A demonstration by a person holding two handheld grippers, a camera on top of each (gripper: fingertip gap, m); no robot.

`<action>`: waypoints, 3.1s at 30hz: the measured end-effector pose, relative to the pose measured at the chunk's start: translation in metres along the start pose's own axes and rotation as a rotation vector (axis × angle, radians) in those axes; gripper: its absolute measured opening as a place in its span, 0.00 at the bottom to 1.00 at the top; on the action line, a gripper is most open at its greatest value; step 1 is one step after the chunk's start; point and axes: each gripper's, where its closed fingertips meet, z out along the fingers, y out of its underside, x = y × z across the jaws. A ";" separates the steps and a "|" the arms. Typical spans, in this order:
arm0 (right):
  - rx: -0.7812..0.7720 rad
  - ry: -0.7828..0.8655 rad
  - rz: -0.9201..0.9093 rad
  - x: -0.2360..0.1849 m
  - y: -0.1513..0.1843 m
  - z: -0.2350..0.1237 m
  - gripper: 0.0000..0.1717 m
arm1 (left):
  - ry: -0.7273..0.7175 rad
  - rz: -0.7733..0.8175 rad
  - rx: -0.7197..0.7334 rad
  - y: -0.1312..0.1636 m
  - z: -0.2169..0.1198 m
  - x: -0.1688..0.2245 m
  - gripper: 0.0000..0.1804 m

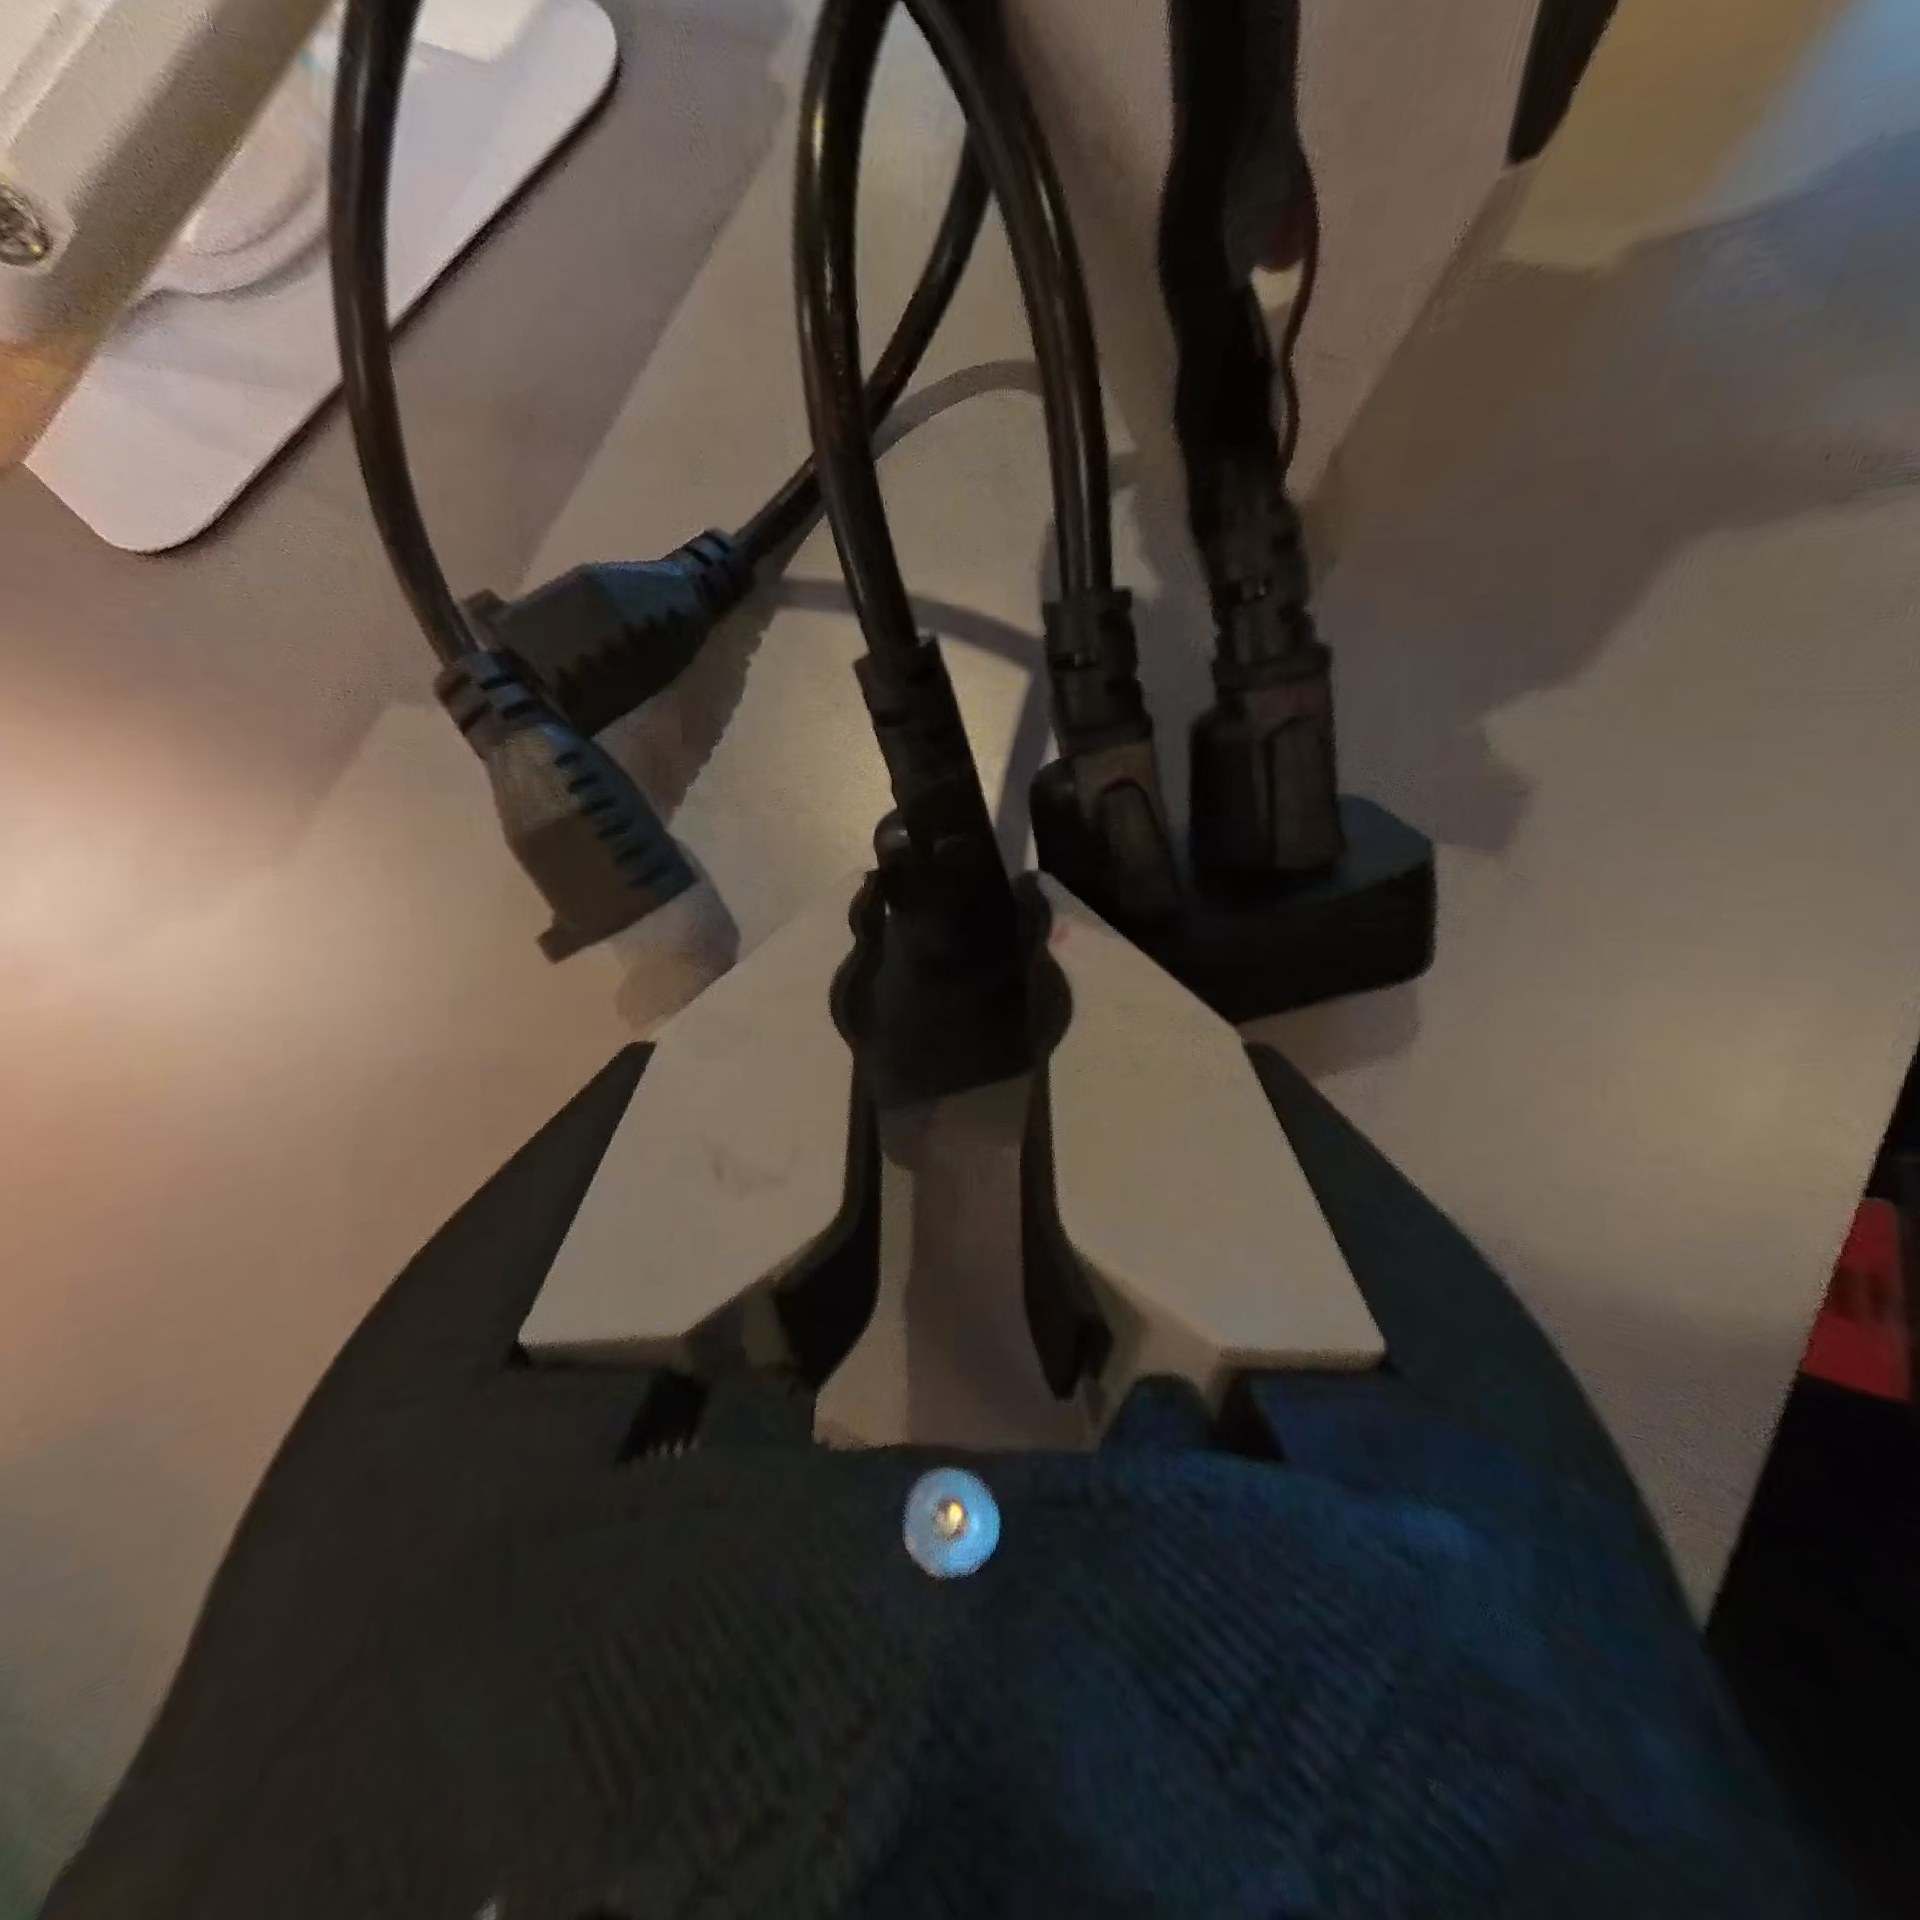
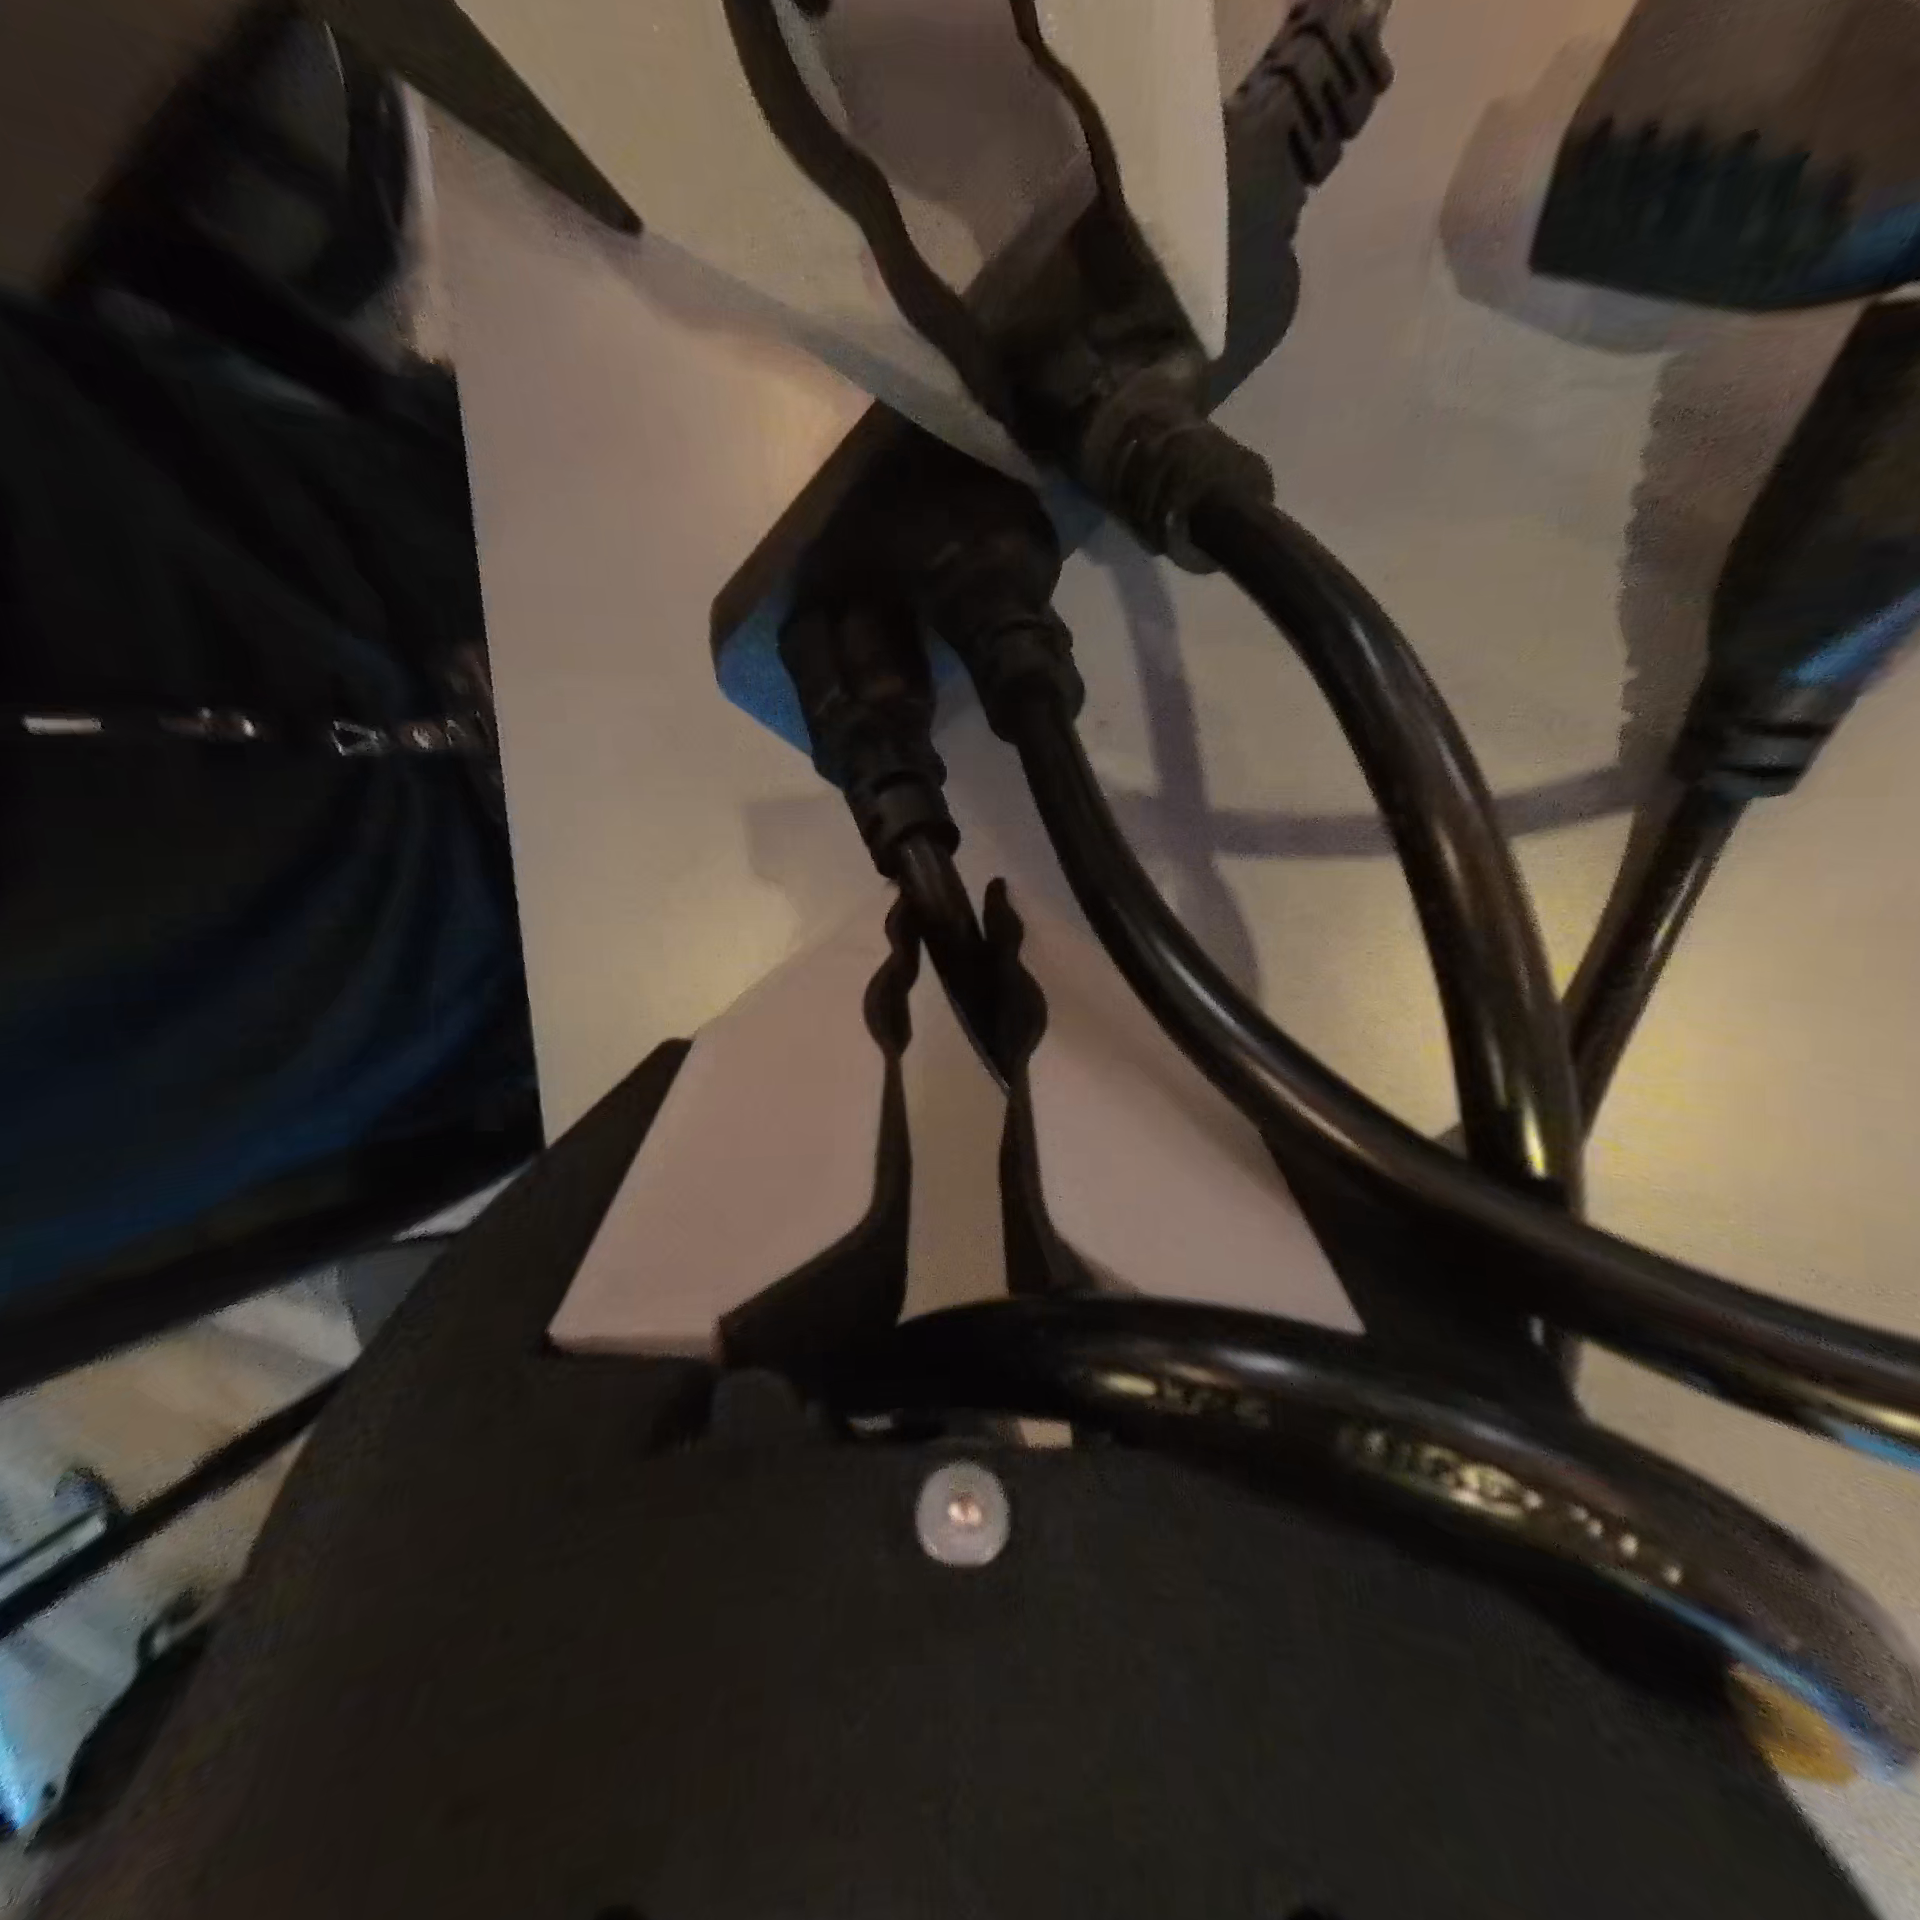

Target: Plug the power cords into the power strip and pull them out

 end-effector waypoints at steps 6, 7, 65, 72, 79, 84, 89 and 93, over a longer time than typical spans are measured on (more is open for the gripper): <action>0.075 0.127 -0.004 0.000 0.001 0.002 0.05 | 0.111 0.002 -0.057 0.001 -0.003 0.006 0.13; 0.055 0.181 -0.036 0.000 0.001 0.001 0.06 | 0.130 0.012 -0.078 0.003 -0.005 0.009 0.14; 0.441 0.272 0.029 -0.030 -0.013 0.033 0.05 | 0.036 0.118 -0.231 0.021 -0.031 0.075 0.00; 0.642 -0.098 0.215 -0.046 -0.015 0.025 0.05 | 0.077 0.104 -0.100 0.017 -0.030 0.082 0.00; 0.672 -0.161 0.223 -0.046 -0.015 0.022 0.05 | 0.172 0.114 -0.014 0.015 -0.031 0.082 0.02; 0.684 -0.172 0.220 -0.047 -0.016 0.021 0.04 | 0.224 0.145 -0.038 0.016 -0.031 0.081 0.02; 0.752 -0.113 0.282 -0.020 0.006 -0.001 0.04 | 0.498 -0.170 0.355 0.011 -0.028 0.092 0.00; 0.718 -0.096 0.182 -0.029 -0.005 0.005 0.04 | 0.272 0.127 0.092 0.033 -0.007 0.091 0.00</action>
